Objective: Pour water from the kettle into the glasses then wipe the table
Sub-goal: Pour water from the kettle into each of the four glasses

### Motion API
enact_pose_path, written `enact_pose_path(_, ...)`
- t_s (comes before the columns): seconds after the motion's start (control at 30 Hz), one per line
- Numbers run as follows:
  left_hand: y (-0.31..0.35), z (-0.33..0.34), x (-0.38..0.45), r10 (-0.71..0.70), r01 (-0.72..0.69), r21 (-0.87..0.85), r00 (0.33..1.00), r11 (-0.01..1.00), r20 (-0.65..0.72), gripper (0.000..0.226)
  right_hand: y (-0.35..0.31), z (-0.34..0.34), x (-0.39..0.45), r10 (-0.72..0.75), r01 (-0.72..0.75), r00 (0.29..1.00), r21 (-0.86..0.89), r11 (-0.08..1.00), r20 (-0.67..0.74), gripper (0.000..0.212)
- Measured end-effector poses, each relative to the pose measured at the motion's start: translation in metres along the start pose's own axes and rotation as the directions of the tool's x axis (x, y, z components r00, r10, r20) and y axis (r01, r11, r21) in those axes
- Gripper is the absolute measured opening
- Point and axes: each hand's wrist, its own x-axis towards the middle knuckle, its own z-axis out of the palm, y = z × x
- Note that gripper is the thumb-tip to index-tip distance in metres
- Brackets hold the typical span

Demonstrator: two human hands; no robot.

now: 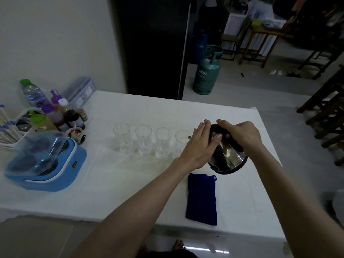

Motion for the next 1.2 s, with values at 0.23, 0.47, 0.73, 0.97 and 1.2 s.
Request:
enact_pose_path(0.23,0.0,0.003,0.002,-0.011,0.011,-0.007,1.0,1.0,-0.025,0.072,-0.004,-0.003,0.001,-0.033,0.033,0.999,-0.034,0.999,-0.001,0.057)
enact_pose_path(0.47,0.003,0.002,0.002,-0.015,0.015,-0.01,0.999,1.0,-0.047,0.071,-0.008,-0.005,0.002,-0.064,0.064,0.998,-0.069,0.996,-0.001,0.058)
enact_pose_path(0.73,0.005,-0.001,0.001,-0.018,0.018,-0.017,0.999,1.0,-0.049,0.07,-0.01,-0.005,0.005,-0.076,0.076,0.997,-0.069,0.995,-0.007,0.063)
enact_pose_path(0.97,0.007,-0.002,0.0,-0.037,0.035,-0.035,0.998,0.999,-0.047,0.071,-0.011,-0.005,0.006,-0.093,0.092,0.996,-0.086,0.992,-0.007,0.063)
enact_pose_path(1.2,0.009,-0.004,0.0,-0.031,0.029,-0.039,0.998,0.999,-0.055,0.071,-0.012,-0.005,0.008,-0.103,0.102,0.995,-0.105,0.989,-0.006,0.062)
